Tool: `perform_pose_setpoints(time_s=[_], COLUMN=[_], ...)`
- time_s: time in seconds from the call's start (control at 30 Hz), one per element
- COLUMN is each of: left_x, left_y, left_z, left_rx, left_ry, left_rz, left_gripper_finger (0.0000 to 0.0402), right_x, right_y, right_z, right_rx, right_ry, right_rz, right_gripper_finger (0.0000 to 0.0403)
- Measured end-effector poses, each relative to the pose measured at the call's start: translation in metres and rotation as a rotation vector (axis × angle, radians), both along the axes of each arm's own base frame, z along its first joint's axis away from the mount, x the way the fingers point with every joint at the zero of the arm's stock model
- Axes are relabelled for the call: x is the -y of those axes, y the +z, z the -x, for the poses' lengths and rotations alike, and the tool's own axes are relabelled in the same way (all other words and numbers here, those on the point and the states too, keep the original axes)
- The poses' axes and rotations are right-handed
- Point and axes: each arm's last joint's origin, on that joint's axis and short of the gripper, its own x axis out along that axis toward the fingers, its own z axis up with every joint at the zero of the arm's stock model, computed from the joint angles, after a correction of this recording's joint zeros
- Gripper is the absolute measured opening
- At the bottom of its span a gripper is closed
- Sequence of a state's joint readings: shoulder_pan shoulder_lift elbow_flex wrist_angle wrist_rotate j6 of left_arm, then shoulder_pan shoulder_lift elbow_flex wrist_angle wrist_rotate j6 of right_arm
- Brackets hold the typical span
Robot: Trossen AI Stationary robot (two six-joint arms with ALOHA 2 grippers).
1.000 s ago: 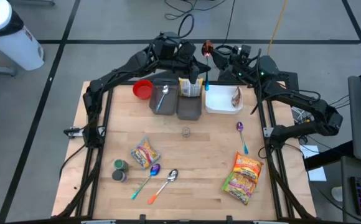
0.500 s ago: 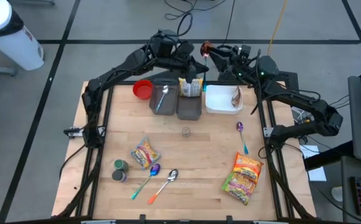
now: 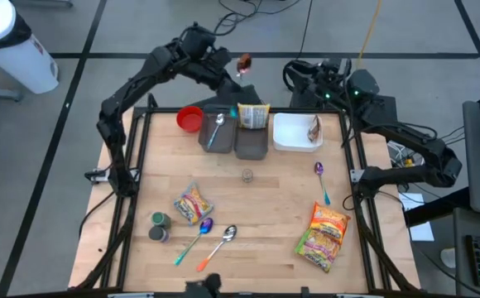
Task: Pick & Place Food Item
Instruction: Put the top left purple and blue spoon into the left black bin
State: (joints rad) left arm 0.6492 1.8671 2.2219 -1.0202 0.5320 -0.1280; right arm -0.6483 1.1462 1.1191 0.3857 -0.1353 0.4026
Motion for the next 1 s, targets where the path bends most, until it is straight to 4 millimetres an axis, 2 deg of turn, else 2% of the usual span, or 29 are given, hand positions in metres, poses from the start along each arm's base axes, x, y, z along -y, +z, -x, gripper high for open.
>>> perform_pose_setpoints(time_s=[0.17, 0.3, 0.5, 0.77, 1.0], left_x=[-0.02, -0.031, -0.043, -0.041, -0.041], left_y=[-0.004, -0.015, -0.058, -0.123, -0.165], left_z=[0.022, 0.031, 0.031, 0.024, 0.029], left_rx=[-0.037, -0.06, -0.117, -0.227, -0.289], left_ry=[0.009, -0.001, -0.032, -0.07, -0.04], left_rz=[0.015, 0.058, 0.191, 0.293, 0.374], left_gripper_finger=[0.0005, 0.0005, 0.0006, 0.0006, 0.0005], right_x=[-0.001, -0.001, 0.0, 0.002, 0.002], right_y=[-0.002, -0.004, -0.015, -0.031, -0.045], right_z=[0.001, 0.001, 0.0, -0.002, -0.003], right_rx=[-0.032, -0.046, -0.067, -0.094, -0.105], right_ry=[0.0, 0.0, -0.001, 0.001, 0.007], right_rz=[-0.024, -0.035, -0.057, -0.099, -0.15], right_gripper_finger=[0.0186, 0.0187, 0.0182, 0.018, 0.0178])
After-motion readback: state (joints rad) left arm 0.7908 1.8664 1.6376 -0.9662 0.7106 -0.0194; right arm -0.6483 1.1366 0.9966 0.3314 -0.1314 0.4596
